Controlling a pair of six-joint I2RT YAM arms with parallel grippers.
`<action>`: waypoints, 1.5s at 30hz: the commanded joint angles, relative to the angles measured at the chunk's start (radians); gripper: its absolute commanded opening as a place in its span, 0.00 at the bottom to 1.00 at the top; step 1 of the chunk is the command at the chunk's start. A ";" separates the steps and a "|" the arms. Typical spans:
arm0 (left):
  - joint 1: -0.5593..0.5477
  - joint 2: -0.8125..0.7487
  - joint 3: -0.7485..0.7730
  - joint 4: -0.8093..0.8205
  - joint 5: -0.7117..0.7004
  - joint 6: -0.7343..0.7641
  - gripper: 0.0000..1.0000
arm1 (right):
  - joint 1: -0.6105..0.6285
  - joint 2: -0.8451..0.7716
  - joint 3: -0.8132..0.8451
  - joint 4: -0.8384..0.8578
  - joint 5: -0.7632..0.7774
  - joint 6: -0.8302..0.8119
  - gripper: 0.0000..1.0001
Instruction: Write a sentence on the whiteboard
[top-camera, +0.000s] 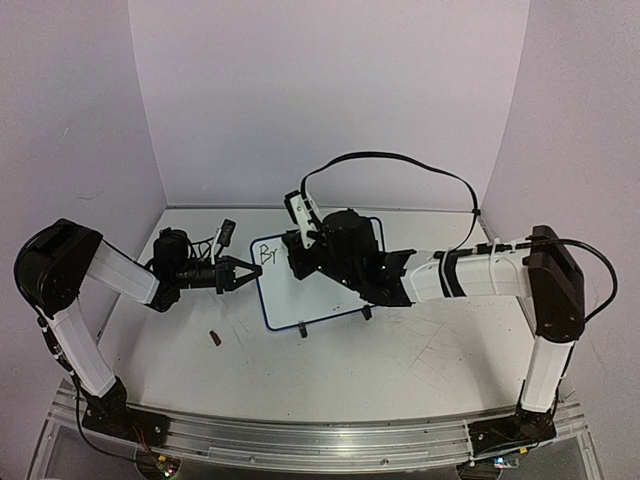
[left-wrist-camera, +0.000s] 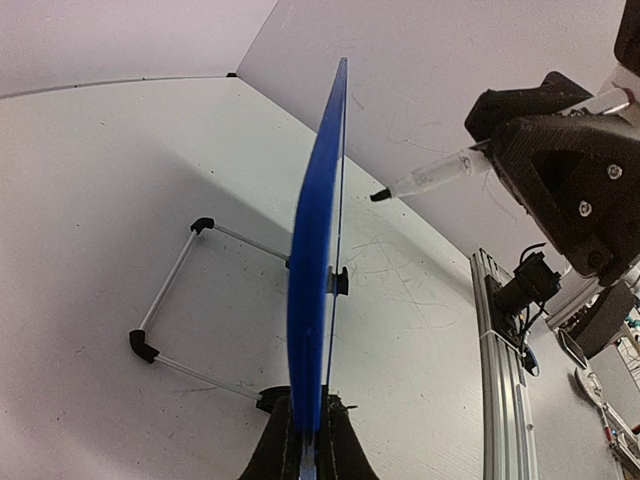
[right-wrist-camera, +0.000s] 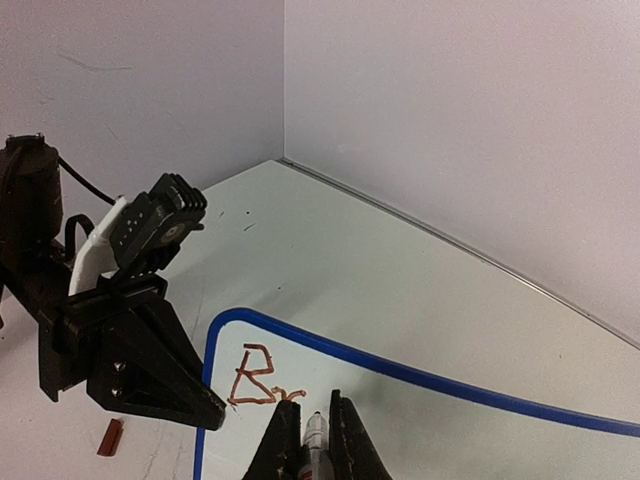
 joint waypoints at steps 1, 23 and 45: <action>-0.002 -0.042 -0.001 0.002 0.000 0.042 0.00 | -0.006 0.025 0.077 0.023 -0.004 0.008 0.00; -0.002 -0.035 0.003 0.000 0.000 0.046 0.00 | -0.008 0.075 0.123 -0.029 0.030 0.008 0.00; -0.002 -0.035 0.004 -0.006 -0.001 0.049 0.00 | -0.006 -0.015 0.010 0.044 -0.033 0.059 0.00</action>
